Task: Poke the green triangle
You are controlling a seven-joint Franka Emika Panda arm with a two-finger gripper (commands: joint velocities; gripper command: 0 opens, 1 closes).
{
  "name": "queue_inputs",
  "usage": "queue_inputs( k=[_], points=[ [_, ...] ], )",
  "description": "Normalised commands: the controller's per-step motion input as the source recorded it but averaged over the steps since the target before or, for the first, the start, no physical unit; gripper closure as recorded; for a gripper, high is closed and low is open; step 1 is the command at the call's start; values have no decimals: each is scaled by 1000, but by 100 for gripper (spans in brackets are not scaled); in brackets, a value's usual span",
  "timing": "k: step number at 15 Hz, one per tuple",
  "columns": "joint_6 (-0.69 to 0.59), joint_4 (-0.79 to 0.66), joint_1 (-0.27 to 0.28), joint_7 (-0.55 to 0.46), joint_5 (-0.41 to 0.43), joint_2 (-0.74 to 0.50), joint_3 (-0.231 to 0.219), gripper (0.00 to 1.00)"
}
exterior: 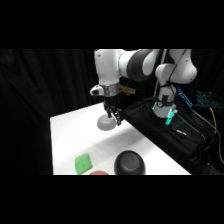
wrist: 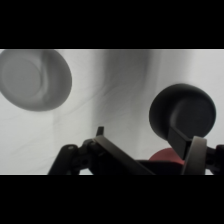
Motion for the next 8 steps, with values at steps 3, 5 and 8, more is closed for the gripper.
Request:
queue_inputs(
  k=[3,5,8],
  points=[
    [-16,100,-12,48,-14,59,18,0],
    [-64,335,-4,68,-31,208,24,0],
    [-132,551,2,97,-41,357,24,0]
  ],
)
